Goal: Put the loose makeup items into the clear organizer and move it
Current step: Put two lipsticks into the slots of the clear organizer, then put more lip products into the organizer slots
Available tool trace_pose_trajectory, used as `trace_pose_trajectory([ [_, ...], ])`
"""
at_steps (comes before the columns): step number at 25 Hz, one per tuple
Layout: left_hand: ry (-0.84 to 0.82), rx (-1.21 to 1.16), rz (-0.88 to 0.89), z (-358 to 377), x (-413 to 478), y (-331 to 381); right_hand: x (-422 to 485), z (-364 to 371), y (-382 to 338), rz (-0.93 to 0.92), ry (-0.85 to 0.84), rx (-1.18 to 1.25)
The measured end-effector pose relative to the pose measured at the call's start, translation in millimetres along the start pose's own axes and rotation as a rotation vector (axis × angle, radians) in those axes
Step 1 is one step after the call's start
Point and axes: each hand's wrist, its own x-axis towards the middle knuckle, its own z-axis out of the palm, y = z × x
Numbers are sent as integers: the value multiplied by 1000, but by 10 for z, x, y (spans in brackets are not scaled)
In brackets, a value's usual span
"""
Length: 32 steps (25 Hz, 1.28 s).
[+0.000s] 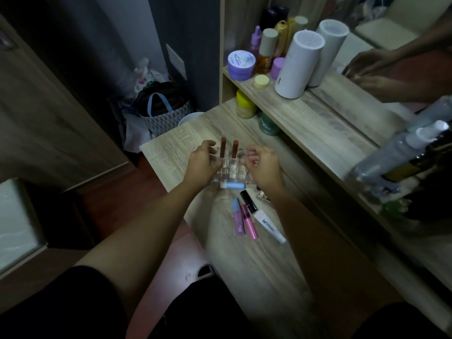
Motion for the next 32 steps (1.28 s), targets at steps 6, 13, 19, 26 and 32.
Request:
trace_pose_trajectory([
  [6, -49, 19, -20, 248, -659, -102, -597, -130, 290, 63, -45, -15],
  [13, -166, 140, 1, 546, -1143, -240, -1145, -140, 673, 111, -37, -75],
  [19, -251, 185, -13, 756, -1307, -227, -1310, -72, 794, 79, -42, -135],
  [26, -242, 184, -40, 675, -1309, -255, -1291, -99, 803, 90, 25, -188],
  [32, -156, 165, -199, 761, -1104, -167, -1130, -151, 791, 117, -28, -252],
])
